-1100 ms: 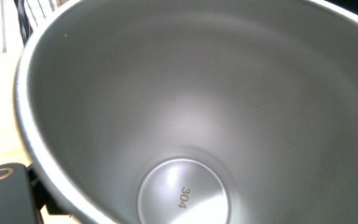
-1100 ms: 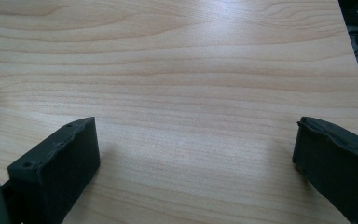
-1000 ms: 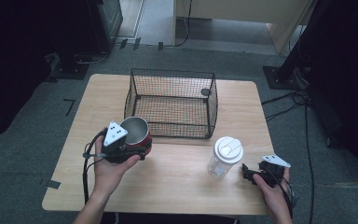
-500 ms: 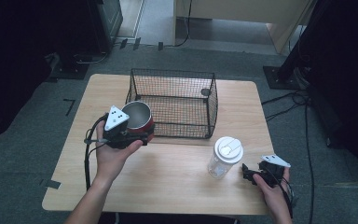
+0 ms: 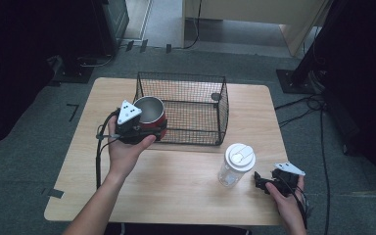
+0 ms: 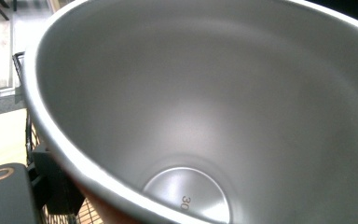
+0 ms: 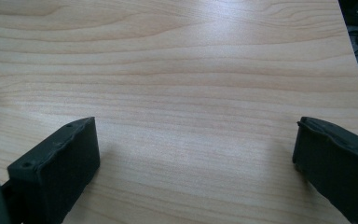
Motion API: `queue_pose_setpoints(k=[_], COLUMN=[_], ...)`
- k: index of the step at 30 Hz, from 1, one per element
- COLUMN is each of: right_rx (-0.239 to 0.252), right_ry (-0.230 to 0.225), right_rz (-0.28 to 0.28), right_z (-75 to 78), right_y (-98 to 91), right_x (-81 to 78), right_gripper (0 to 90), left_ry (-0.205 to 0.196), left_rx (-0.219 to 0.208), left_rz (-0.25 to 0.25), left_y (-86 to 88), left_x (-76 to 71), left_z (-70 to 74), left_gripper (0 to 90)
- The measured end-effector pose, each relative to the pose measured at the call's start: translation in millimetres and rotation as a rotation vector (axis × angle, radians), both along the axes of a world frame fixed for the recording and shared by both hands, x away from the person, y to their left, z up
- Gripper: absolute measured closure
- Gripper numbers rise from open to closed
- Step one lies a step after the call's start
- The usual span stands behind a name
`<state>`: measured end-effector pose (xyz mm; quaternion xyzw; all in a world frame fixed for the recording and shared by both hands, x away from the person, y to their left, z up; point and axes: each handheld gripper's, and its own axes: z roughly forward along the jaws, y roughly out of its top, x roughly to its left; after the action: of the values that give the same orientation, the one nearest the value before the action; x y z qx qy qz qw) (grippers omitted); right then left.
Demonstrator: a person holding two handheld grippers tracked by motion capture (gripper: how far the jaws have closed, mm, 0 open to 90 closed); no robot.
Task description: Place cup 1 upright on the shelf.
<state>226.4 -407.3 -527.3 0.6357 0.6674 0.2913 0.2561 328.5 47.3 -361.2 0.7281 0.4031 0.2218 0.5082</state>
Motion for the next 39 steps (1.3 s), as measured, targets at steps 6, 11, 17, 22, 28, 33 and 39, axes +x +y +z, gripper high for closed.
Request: queue_pose_setpoints(k=[6, 11, 17, 22, 28, 33, 39], right_rx=[0.0, 0.0, 0.0, 0.0, -0.001, 0.0, 0.0], right_ry=[0.0, 0.0, 0.0, -0.001, 0.0, 0.0, -0.001], right_rz=[0.001, 0.0, 0.006, 0.014, 0.022, 0.023, 0.024], right_z=[0.0, 0.0, 0.0, 0.0, 0.0, 0.1, 0.0], right_y=[-0.1, 0.0, 0.3, 0.5, 0.8, 0.8, 0.9], right_x=[0.0, 0.0, 0.0, 0.2, 0.5, 0.5, 0.5], right_gripper=[0.4, 0.4, 0.5, 0.5, 0.5, 0.5, 0.5], left_ry=[-0.011, -0.015, -0.029, -0.033, -0.006, 0.006, 0.037], left_rx=[-0.015, -0.007, -0.01, -0.012, 0.0, 0.009, 0.039], left_rz=[0.015, 0.025, 0.052, 0.077, 0.113, 0.129, 0.146], left_y=[-6.2, -12.7, -17.2, -19.1, -24.2, -29.8, -33.3], left_x=[13.9, 26.6, 41.6, 53.7, 71.6, 82.7, 93.2], left_z=[-0.8, -2.2, -1.9, -7.9, -21.2, -30.2, -42.1], left_gripper=[6.9, 7.0, 7.0, 7.0, 7.0, 7.0, 7.0])
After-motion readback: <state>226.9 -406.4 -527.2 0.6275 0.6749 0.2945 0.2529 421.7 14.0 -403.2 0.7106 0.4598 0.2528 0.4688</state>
